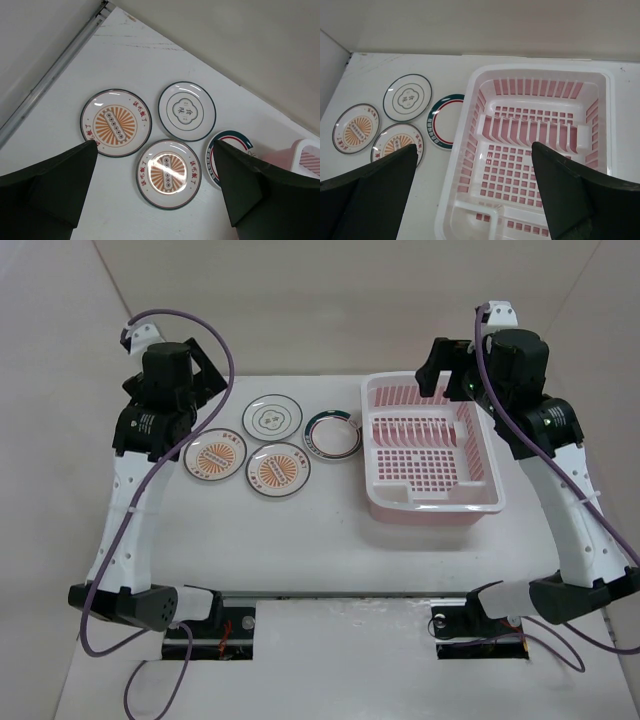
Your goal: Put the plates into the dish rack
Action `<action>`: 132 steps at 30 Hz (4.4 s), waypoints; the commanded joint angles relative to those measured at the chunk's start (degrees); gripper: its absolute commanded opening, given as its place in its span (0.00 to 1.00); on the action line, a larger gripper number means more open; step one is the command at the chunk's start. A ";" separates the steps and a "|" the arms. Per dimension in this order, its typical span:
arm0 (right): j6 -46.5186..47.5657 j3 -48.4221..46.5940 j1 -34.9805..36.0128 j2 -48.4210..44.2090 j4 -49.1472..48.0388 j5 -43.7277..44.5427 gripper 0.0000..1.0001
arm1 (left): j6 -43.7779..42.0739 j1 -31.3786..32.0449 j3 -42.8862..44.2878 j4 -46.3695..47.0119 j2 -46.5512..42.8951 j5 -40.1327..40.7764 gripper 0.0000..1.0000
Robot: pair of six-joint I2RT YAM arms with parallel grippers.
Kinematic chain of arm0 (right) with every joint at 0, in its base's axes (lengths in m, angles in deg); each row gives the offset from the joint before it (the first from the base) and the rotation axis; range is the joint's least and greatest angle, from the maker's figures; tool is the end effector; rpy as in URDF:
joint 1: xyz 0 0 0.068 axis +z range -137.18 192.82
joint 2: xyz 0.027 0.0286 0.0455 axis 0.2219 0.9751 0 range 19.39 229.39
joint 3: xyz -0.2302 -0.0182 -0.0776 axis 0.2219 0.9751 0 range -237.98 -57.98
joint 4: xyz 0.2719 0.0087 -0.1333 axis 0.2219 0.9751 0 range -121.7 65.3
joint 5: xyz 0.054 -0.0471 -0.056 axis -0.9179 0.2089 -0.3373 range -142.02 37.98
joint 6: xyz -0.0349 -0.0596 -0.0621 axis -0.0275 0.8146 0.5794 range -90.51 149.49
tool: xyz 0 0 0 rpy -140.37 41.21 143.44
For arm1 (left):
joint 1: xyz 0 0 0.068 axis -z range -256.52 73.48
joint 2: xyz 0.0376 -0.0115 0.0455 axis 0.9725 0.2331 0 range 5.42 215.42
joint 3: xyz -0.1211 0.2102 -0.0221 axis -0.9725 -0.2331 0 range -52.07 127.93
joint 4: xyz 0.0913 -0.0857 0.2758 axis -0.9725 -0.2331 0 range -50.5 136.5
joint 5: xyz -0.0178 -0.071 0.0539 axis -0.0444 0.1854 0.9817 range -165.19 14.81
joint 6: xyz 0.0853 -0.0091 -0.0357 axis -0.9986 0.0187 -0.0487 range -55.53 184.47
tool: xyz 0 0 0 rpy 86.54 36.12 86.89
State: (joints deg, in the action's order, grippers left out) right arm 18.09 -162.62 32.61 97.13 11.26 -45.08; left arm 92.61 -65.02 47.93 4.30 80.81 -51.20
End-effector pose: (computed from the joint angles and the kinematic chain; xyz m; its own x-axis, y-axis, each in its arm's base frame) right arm 0.3343 0.1095 0.4826 -0.2999 0.1005 -0.9487 -0.1711 0.9726 0.1571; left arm 0.3418 -0.0348 0.4690 -0.1679 -0.4057 -0.8985 -0.3140 0.8859 -0.3413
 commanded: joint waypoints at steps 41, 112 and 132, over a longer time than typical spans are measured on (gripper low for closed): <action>-0.29 10.42 4.73 -7.07 -4.73 -20.39 1.00 | -3.97 -23.90 -2.10 45.00 47.56 -68.37 1.00; 0.24 7.52 5.26 -0.21 -5.25 -20.83 1.00 | -3.80 -16.78 19.88 31.03 69.54 -59.76 0.00; 19.90 11.04 21.68 7.07 -12.52 3.42 1.00 | 8.69 -16.78 24.35 27.09 53.28 -59.14 0.00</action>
State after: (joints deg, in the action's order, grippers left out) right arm 31.62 -151.12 51.74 103.99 6.25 -49.05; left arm 98.71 -81.78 68.04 33.09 142.16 -109.28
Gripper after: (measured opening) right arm 0.998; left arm 0.039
